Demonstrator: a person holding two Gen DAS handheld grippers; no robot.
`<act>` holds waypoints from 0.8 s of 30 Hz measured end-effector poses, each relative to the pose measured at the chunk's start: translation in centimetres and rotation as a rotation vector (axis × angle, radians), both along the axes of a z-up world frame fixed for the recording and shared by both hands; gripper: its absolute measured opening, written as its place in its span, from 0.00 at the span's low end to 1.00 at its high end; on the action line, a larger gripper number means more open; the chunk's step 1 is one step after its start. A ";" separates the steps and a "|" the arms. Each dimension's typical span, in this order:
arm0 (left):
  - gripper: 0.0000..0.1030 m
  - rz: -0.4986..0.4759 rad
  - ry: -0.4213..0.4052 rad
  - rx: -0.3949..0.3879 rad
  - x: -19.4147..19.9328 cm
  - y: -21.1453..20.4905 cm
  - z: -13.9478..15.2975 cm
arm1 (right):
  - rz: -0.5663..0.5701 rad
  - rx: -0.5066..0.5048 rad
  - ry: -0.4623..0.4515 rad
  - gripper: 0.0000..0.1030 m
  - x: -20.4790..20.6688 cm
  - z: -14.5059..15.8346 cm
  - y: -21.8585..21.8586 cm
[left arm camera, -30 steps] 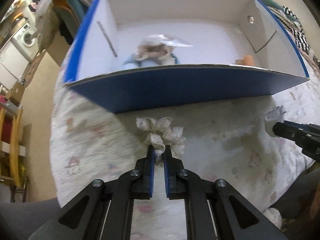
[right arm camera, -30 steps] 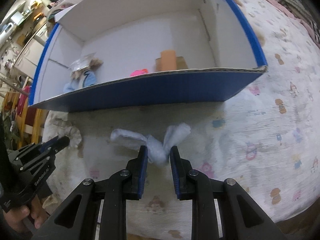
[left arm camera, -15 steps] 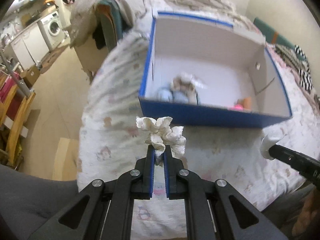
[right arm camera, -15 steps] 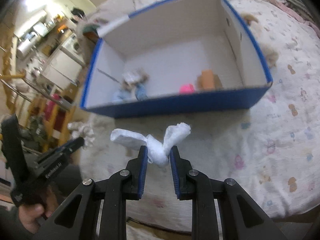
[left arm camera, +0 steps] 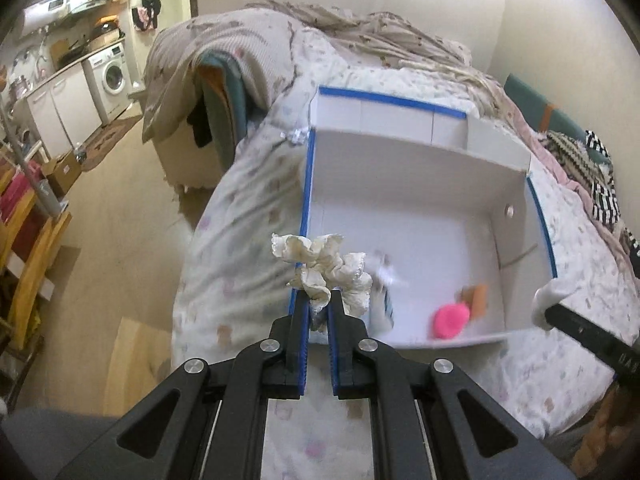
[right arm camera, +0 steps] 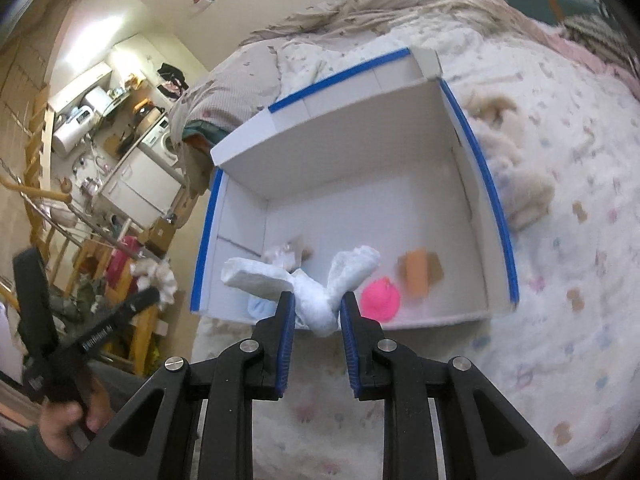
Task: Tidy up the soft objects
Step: 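Lift the scrunchie and white cloth and carry both over the box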
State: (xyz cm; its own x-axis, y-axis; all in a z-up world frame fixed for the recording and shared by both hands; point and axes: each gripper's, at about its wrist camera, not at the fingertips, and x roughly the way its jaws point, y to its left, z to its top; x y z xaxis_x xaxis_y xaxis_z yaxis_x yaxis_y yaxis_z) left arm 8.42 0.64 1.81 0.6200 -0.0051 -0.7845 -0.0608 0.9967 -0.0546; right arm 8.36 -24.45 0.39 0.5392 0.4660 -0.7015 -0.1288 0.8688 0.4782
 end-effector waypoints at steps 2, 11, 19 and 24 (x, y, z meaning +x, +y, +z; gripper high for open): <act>0.08 -0.010 -0.009 0.000 1.0 -0.3 0.8 | 0.010 -0.014 -0.006 0.24 0.8 0.4 0.1; 0.08 -0.052 -0.028 0.020 5.8 -1.6 2.1 | 0.042 -0.054 -0.025 0.24 4.8 1.1 0.9; 0.08 -0.111 0.036 0.074 8.7 -3.6 -2.0 | 0.032 -0.056 0.036 0.24 7.3 -2.2 0.4; 0.08 -0.118 0.096 0.071 9.5 -4.0 -5.6 | 0.033 -0.077 0.063 0.24 7.9 -3.6 0.6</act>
State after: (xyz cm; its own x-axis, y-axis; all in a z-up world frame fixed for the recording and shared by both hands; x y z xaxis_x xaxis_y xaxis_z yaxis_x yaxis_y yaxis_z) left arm 17.93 -3.34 -3.76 0.5403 -0.0162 -0.8413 0.0556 0.9983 0.0164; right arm 16.28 -23.84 -3.23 0.4780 0.4266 -0.7678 -0.1300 0.8989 0.4185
